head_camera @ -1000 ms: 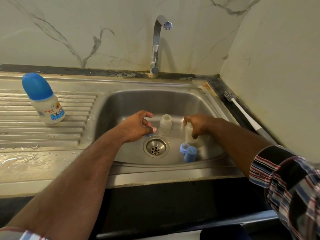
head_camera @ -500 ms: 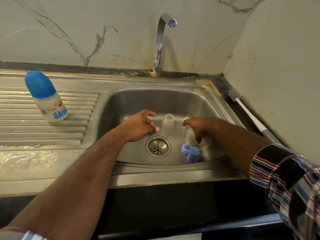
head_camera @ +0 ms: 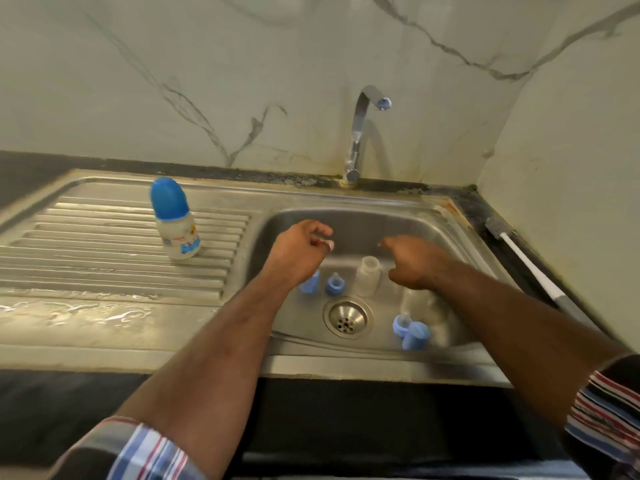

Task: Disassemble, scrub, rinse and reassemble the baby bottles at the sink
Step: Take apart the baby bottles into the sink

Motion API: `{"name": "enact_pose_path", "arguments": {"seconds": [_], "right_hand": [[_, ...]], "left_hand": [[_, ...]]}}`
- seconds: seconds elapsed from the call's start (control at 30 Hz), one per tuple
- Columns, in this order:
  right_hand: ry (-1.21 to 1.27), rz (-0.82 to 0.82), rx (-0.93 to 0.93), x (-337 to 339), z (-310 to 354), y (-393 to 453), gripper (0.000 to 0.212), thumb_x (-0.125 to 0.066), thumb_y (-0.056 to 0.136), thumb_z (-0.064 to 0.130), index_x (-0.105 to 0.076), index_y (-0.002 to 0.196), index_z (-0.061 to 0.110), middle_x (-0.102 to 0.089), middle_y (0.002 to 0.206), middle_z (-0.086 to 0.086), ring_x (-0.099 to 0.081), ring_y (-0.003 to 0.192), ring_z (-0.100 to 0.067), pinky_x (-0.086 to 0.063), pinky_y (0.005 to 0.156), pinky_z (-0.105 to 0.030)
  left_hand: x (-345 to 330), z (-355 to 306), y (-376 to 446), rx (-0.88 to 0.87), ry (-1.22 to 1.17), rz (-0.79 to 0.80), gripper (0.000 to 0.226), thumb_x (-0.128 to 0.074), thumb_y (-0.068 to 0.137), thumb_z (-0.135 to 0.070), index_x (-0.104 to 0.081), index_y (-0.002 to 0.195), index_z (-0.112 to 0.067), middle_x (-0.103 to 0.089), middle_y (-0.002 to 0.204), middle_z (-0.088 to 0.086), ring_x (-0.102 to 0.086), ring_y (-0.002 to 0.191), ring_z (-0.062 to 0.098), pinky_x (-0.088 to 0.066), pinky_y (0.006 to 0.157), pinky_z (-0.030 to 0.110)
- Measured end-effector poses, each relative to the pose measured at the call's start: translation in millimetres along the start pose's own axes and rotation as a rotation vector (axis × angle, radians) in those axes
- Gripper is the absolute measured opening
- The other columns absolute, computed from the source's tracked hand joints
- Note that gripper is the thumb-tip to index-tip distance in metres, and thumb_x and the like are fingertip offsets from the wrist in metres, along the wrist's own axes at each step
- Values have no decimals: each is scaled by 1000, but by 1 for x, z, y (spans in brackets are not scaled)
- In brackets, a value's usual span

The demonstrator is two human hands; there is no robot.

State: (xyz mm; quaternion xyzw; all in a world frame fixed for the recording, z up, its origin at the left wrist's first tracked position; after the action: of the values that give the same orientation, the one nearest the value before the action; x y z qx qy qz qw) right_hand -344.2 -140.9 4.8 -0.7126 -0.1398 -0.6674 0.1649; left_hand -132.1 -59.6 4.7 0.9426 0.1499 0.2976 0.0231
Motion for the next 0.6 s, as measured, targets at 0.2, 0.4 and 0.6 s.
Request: {"name": "enact_pose_path", "arguments": {"seconds": [0.2, 0.4, 0.6], "right_hand": [[237, -78, 174, 38, 100, 6, 57, -67, 86, 30, -52, 141, 25, -59, 137, -1, -57, 122, -20, -48, 96, -33], [506, -104, 309, 55, 206, 20, 51, -68, 85, 23, -56, 135, 20, -69, 119, -5, -64, 108, -25, -50, 89, -32], [704, -46, 315, 53, 270, 35, 79, -70, 87, 18, -31, 155, 24, -51, 147, -5, -54, 129, -23, -48, 104, -36]], "left_hand": [[67, 10, -13, 84, -127, -237, 12, -70, 92, -25, -71, 105, -25, -71, 89, -6, -69, 86, 15, -56, 76, 27], [150, 61, -40, 149, -129, -673, 20, -71, 86, -18, -64, 104, -24, -64, 93, -3, -61, 88, 16, -48, 79, 31], [170, 108, -26, 309, -60, -642, 80, -87, 71, -24, -46, 138, -12, -46, 128, 10, -49, 126, 30, -47, 104, 48]]}}
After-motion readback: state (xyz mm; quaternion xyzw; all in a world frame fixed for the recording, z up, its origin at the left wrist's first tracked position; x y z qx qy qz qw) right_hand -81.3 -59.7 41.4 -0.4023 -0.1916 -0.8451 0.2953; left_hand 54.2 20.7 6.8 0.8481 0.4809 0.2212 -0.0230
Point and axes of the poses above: each hand's wrist, its own y-axis towards the middle knuckle, its own x-axis out of the back of the hand, z = x × y, the point moved 2 cm from there along y, towards the middle knuckle
